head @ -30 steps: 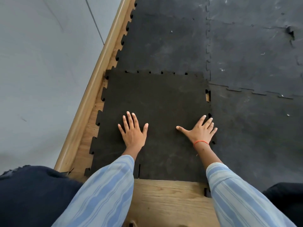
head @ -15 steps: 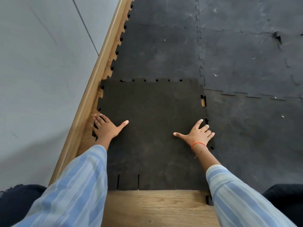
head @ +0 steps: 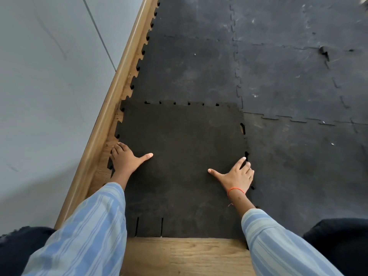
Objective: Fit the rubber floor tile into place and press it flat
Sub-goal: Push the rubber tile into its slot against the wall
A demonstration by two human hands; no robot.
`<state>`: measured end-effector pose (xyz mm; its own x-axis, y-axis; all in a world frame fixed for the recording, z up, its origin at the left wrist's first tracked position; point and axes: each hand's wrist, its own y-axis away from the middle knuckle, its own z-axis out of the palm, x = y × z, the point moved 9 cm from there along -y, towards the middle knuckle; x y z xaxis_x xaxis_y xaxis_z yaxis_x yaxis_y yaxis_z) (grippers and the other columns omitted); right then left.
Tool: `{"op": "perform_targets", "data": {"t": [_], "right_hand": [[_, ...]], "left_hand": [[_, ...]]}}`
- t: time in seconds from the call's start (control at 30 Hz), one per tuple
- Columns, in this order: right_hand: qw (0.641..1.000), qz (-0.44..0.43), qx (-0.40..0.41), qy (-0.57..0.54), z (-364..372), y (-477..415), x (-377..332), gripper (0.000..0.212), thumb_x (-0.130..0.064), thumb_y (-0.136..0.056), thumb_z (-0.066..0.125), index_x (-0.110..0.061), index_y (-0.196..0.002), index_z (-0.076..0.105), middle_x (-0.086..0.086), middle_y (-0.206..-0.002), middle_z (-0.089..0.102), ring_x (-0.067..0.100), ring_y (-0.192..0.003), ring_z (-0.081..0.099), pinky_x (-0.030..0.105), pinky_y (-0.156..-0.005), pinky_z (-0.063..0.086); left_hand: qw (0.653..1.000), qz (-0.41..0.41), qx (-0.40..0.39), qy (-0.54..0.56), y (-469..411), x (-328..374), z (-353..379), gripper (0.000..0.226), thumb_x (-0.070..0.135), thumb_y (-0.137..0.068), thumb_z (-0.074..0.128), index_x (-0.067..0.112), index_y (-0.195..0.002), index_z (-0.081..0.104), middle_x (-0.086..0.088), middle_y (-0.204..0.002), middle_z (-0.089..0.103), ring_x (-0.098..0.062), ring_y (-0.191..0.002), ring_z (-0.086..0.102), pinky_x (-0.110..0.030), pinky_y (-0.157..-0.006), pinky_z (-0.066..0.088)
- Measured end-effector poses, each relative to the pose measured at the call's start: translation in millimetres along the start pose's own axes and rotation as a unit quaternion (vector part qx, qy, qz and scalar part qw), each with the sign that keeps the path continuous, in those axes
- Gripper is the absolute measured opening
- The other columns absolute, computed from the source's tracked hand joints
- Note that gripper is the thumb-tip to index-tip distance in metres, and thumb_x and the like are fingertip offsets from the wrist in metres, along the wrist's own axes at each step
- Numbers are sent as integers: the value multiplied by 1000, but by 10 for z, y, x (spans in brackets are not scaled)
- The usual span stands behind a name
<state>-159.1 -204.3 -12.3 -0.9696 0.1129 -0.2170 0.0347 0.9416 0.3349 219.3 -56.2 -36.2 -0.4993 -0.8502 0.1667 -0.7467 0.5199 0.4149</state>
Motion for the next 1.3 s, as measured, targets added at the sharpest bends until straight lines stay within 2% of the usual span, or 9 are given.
{"op": "perform_targets", "data": {"t": [0.37, 0.73, 1.3], "right_hand": [[999, 21, 30, -37, 95, 381, 143, 134, -81, -57, 63, 2, -149, 11, 24, -152, 21, 36, -143, 16, 43, -120, 5], [987, 63, -68, -129, 82, 333, 64, 138, -90, -48, 55, -9, -152, 13, 28, -156, 6, 40, -144, 1, 44, -120, 3], [981, 33, -119, -151, 32, 285, -18, 134, -92, -43, 57, -19, -150, 24, 27, -156, 2, 40, -144, -5, 45, -119, 15]], "left_hand": [[1000, 17, -6, 7, -11, 14, 20, 129, 78, -66, 60, 0, -151, 2, -20, -160, 4, -34, -147, 2, -45, -118, 7], [999, 27, -18, 14, -57, -36, 9, 130, 78, -66, 61, 0, -151, 1, -20, -160, 2, -34, -148, 1, -45, -119, 8], [999, 11, -26, 16, -110, -51, 4, 131, 77, -64, 64, 2, -151, -1, -19, -160, 1, -35, -147, 1, -47, -118, 10]]}}
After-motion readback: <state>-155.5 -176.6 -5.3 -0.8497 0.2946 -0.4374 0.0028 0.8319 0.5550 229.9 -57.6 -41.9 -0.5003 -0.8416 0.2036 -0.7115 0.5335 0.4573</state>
